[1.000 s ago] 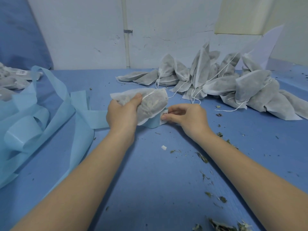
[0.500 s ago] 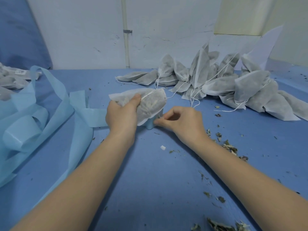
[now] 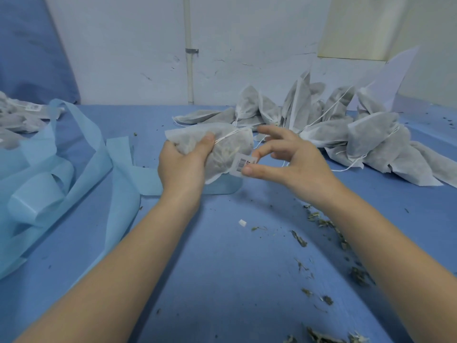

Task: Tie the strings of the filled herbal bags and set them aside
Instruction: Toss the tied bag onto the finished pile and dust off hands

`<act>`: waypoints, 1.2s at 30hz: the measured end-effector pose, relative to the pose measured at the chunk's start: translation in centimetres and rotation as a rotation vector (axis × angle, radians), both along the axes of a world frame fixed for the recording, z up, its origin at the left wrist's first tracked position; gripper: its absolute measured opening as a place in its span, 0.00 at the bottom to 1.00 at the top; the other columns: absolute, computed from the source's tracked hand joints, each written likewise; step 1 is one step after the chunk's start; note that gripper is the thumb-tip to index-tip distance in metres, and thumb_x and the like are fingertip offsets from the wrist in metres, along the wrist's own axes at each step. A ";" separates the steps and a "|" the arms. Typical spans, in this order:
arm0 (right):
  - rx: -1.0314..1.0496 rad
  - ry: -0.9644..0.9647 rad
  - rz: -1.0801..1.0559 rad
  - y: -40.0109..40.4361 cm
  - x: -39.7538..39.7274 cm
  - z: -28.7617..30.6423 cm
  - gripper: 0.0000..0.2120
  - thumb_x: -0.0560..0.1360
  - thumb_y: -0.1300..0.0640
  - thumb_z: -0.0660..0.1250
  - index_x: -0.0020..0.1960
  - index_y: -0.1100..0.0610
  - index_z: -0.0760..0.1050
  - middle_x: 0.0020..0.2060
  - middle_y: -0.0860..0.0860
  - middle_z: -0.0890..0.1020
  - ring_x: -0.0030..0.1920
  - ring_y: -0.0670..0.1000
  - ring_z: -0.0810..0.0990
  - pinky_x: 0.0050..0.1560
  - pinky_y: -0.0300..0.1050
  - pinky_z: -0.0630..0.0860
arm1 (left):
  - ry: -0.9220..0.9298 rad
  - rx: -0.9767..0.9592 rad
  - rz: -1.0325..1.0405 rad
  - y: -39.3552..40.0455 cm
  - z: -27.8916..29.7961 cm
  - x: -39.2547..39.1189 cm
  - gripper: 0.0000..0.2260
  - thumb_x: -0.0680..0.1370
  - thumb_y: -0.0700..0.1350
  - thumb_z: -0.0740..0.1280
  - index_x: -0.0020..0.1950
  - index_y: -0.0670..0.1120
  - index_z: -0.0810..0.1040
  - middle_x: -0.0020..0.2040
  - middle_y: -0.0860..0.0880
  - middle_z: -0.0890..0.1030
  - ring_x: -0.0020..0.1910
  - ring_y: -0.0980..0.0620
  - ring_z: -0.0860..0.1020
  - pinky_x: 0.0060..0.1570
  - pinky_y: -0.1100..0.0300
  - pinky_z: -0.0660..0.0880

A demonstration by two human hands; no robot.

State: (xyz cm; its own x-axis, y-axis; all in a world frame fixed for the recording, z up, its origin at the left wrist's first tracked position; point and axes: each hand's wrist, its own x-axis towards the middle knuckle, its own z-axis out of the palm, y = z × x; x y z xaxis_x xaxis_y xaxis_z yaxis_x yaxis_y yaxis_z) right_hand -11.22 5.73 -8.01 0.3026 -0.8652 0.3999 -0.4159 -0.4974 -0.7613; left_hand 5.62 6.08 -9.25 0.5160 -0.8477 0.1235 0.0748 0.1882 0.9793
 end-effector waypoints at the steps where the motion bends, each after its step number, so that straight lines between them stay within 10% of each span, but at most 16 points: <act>1: -0.015 -0.004 0.015 0.2 0.0 0.2 0.07 0.62 0.46 0.77 0.37 0.44 0.80 0.66 0.39 0.72 0.65 0.37 0.69 0.64 0.34 0.67 | -0.029 -0.016 -0.020 0.2 0.1 -0.2 0.19 0.71 0.49 0.74 0.57 0.41 0.77 0.53 0.46 0.82 0.53 0.46 0.80 0.58 0.47 0.75; 7: -0.109 -0.031 -0.018 0.5 0.1 0.7 0.08 0.66 0.50 0.77 0.37 0.42 0.78 0.63 0.38 0.73 0.68 0.44 0.68 0.69 0.49 0.65 | -0.186 -0.051 -0.142 0.8 0.2 -1.1 0.15 0.71 0.46 0.74 0.54 0.44 0.77 0.51 0.48 0.82 0.52 0.48 0.80 0.55 0.50 0.76; 17: -0.205 -0.014 -0.078 0.2 -0.2 0.5 0.11 0.66 0.52 0.77 0.37 0.41 0.75 0.55 0.36 0.75 0.62 0.42 0.72 0.63 0.43 0.67 | -0.099 -0.078 -0.357 1.5 0.4 -1.9 0.22 0.65 0.44 0.73 0.57 0.40 0.78 0.52 0.45 0.83 0.53 0.47 0.81 0.57 0.50 0.76; 24: -0.100 -0.096 -0.056 0.1 -0.5 0.5 0.31 0.65 0.53 0.78 0.62 0.41 0.67 0.53 0.41 0.79 0.56 0.40 0.77 0.57 0.33 0.71 | -0.049 -0.105 -0.466 1.6 0.4 -1.6 0.24 0.61 0.45 0.74 0.54 0.39 0.78 0.49 0.44 0.84 0.49 0.46 0.82 0.53 0.52 0.77; 30: 0.024 -0.296 -0.029 -0.1 -0.1 0.1 0.08 0.73 0.52 0.71 0.51 0.46 0.78 0.47 0.44 0.84 0.49 0.41 0.82 0.51 0.36 0.75 | -0.126 -0.067 -0.409 1.5 0.2 -1.9 0.25 0.58 0.40 0.74 0.54 0.42 0.77 0.48 0.48 0.84 0.47 0.50 0.83 0.52 0.52 0.79; 36: -0.098 -0.380 -0.162 -0.3 0.6 -0.3 0.08 0.71 0.58 0.75 0.43 0.45 0.79 0.31 0.42 0.81 0.37 0.40 0.79 0.44 0.33 0.73 | -0.095 -0.069 -0.445 1.6 -0.2 -2.3 0.21 0.58 0.38 0.75 0.50 0.43 0.78 0.46 0.47 0.85 0.46 0.49 0.83 0.48 0.54 0.80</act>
State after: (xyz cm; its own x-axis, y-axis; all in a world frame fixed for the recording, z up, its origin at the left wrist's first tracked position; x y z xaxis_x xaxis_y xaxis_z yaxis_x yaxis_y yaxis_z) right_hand -10.67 5.48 -8.33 -0.0195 -0.8420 0.5391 -0.1934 -0.5258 -0.8283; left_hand 3.29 7.64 -9.47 0.0868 -0.9724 0.2164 0.0736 0.2229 0.9721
